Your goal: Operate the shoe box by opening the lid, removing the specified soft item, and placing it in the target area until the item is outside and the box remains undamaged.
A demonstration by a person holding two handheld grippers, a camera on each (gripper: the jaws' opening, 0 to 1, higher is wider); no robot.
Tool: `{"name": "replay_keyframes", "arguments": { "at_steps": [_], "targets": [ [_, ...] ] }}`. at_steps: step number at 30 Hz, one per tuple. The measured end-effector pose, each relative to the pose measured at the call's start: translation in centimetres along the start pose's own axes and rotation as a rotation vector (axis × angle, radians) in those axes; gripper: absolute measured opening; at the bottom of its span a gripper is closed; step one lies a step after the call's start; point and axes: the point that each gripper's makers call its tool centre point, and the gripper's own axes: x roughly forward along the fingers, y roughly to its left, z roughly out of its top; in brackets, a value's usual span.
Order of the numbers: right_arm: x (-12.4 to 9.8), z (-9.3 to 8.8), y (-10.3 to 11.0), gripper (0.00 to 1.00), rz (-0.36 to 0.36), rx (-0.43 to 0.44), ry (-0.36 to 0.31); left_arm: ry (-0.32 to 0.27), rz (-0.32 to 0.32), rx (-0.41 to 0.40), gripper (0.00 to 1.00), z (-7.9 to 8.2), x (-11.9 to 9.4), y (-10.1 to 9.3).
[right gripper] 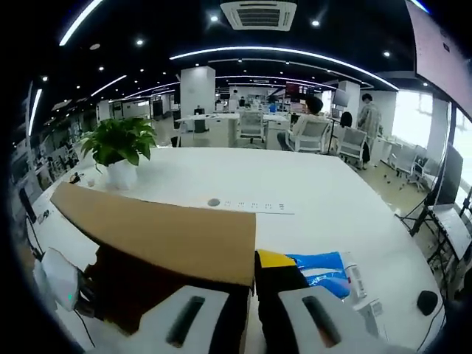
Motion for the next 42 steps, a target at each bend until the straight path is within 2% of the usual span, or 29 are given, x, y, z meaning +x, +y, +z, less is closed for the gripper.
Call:
{"name": "replay_keyframes", "arguments": {
  "at_steps": [5, 6, 7, 8, 11, 14, 15, 17, 22, 27, 29, 30, 31, 32, 33, 34, 36, 37, 39, 42],
  "targets": [
    [-0.1, -0.2, 0.1, 0.00, -0.008, -0.037, -0.006, 0.011, 0.017, 0.021, 0.03, -0.1, 0.0, -0.1],
    [-0.1, -0.2, 0.1, 0.00, -0.011, -0.033, -0.010, 0.006, 0.029, -0.028, 0.03, 0.0, 0.0, -0.1],
    [-0.2, -0.3, 0.0, 0.00, -0.014, -0.033, -0.008, 0.005, 0.023, -0.040, 0.05, 0.0, -0.1, -0.2],
    [-0.2, -0.4, 0.0, 0.00, -0.013, -0.032, -0.012, -0.066, -0.002, -0.038, 0.10, 0.8, -0.2, -0.5],
    [-0.3, -0.5, 0.1, 0.00, -0.014, -0.051, -0.021, -0.118, 0.046, -0.073, 0.22, 1.4, -0.8, 0.0],
    [-0.4, -0.5, 0.1, 0.00, -0.017, -0.041, -0.031, -0.200, 0.126, -0.123, 0.34, 2.6, -1.6, 0.8],
    [-0.4, -0.5, 0.1, 0.00, -0.018, -0.034, -0.035, -0.239, 0.148, -0.181, 0.35, 3.0, -2.2, 1.1],
    [-0.5, -0.6, 0.1, 0.00, -0.019, -0.029, -0.040, -0.308, 0.178, -0.233, 0.38, 3.9, -3.2, 1.4],
    [-0.6, -0.9, 0.1, 0.00, -0.011, -0.029, -0.027, -0.377, 0.211, -0.308, 0.46, 5.0, -5.0, 1.0],
    [-0.8, -1.1, 0.2, 0.00, -0.010, -0.008, -0.026, -0.485, 0.258, -0.423, 0.54, 6.2, -7.1, 0.7],
    [-0.9, -1.2, 0.2, 0.00, -0.015, 0.005, -0.023, -0.494, 0.358, -0.505, 0.58, 5.6, -8.5, 1.5],
    [-1.0, -1.2, 0.2, 0.00, -0.015, 0.006, -0.024, -0.498, 0.370, -0.506, 0.60, 5.6, -8.8, 1.6],
    [-1.1, -1.2, 0.3, 0.00, -0.009, 0.020, -0.028, -0.529, 0.423, -0.534, 0.60, 5.5, -9.9, 1.9],
    [-1.1, -1.3, 0.4, 0.00, -0.001, 0.025, -0.029, -0.521, 0.477, -0.572, 0.60, 4.6, -10.9, 2.1],
    [-1.1, -1.3, 0.4, 0.00, 0.003, 0.029, -0.031, -0.502, 0.494, -0.604, 0.61, 3.9, -11.2, 2.1],
    [-1.1, -1.3, 0.5, 0.00, 0.006, 0.023, -0.033, -0.532, 0.512, -0.663, 0.63, 3.7, -12.0, 2.3],
    [-1.1, -1.4, 0.4, 0.00, 0.014, 0.023, -0.036, -0.545, 0.546, -0.752, 0.64, 2.5, -13.1, 2.7],
    [-1.2, -1.5, 0.4, 0.00, 0.022, 0.037, -0.040, -0.578, 0.579, -0.783, 0.64, 2.2, -14.2, 3.2],
    [-1.3, -1.8, 0.5, 0.00, 0.029, 0.038, -0.037, -0.596, 0.642, -0.821, 0.64, 1.2, -15.9, 4.0],
    [-1.5, -2.1, 0.8, 0.01, 0.058, 0.047, -0.035, -0.578, 0.723, -0.831, 0.66, -0.2, -17.9, 5.0]
  ]
}}
